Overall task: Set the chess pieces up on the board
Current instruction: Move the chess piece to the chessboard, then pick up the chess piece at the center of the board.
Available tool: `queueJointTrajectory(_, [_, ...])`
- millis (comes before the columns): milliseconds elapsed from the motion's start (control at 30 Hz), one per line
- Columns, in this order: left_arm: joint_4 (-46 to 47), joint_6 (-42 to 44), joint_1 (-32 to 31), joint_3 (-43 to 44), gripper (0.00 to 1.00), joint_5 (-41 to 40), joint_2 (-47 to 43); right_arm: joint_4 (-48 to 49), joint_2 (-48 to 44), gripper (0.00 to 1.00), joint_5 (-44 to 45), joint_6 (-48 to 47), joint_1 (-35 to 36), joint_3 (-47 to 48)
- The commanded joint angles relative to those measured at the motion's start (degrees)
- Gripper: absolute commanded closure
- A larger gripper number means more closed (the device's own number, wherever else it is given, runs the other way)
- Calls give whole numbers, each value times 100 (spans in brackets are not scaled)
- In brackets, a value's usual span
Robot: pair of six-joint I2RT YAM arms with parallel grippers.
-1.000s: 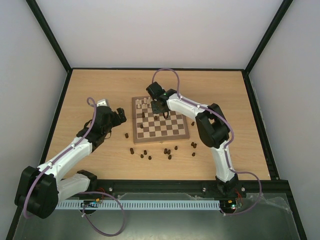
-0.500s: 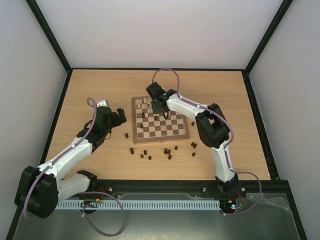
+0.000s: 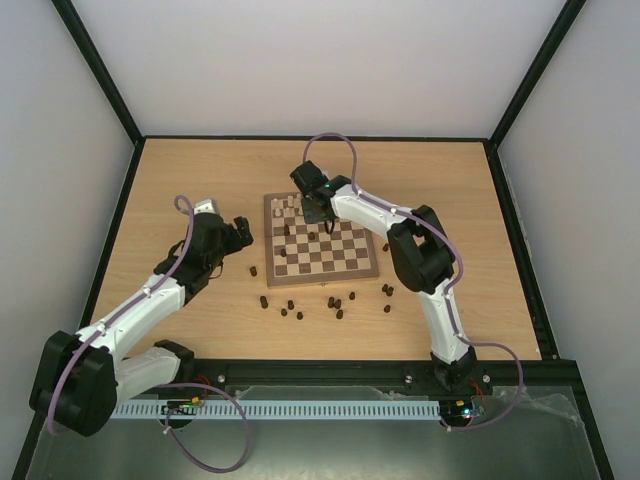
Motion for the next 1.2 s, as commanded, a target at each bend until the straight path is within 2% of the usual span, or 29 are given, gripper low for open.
queueJointTrajectory(0, [69, 60, -16, -5, 0, -21, 57, -302, 125, 91, 143, 7, -56, 195])
queueJointTrajectory(933, [116, 66, -18, 40, 0, -34, 169, -286, 516, 91, -39, 19, -218, 670])
queueJointTrajectory(1167, [109, 67, -13, 39, 0, -21, 166, -322, 459, 78, -36, 41, -213, 642])
